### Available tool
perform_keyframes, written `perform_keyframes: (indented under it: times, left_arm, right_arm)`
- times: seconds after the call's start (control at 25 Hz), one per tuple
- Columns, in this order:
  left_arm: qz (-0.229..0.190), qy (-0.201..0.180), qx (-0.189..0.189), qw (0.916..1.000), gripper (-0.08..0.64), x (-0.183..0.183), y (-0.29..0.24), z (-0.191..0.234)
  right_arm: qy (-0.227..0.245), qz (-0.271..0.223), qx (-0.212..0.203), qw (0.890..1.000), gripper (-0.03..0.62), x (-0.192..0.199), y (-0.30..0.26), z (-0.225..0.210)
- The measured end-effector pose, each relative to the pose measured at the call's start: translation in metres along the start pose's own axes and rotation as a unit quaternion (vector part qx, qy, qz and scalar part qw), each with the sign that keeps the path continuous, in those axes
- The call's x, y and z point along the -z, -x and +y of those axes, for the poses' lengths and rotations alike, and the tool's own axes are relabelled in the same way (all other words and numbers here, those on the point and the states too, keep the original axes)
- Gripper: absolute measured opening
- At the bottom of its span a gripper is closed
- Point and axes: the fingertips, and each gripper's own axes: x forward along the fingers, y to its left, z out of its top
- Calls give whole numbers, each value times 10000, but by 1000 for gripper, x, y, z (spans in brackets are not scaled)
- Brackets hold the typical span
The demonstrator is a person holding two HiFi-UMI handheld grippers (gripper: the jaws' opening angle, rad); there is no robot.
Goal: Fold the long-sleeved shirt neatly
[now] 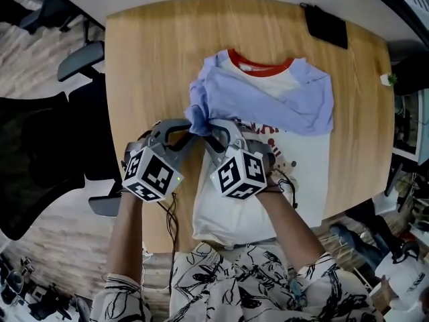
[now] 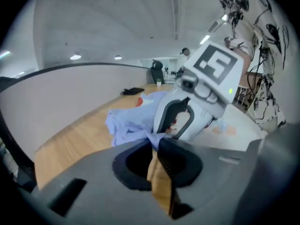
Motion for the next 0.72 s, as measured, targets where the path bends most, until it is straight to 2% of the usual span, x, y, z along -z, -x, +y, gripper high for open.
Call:
perform_keyframes:
  times: [0.08, 0.16, 0.24, 0.32, 0.6, 0.72]
  left_arm:
    - [-259, -113, -95, 9996, 38, -19, 8, -3]
    - [-334, -73, -296, 9990, 51, -18, 12, 1]
    - [-170, 161, -240, 9994, 110, 0, 10, 4]
    - [124, 288, 7, 9995, 137, 18, 0, 0]
    - [714, 669, 478, 9941, 176, 16, -34, -24]
    - [667, 1368, 603, 9865, 187, 15, -31, -38]
  right_arm:
    - [-140, -221, 199, 9995, 60, -7, 7, -6]
    - [-599, -494, 329, 9964, 43, -12, 24, -17]
    - [-1200, -809, 394, 9887, 40, -15, 44, -30]
    - [-1632, -1090, 413, 9797, 40, -17, 59, -42]
    - [-2234, -1479, 340, 9628, 38, -14, 79, -58]
    - [-2272, -1598, 267, 9603, 38, -21, 82, -60]
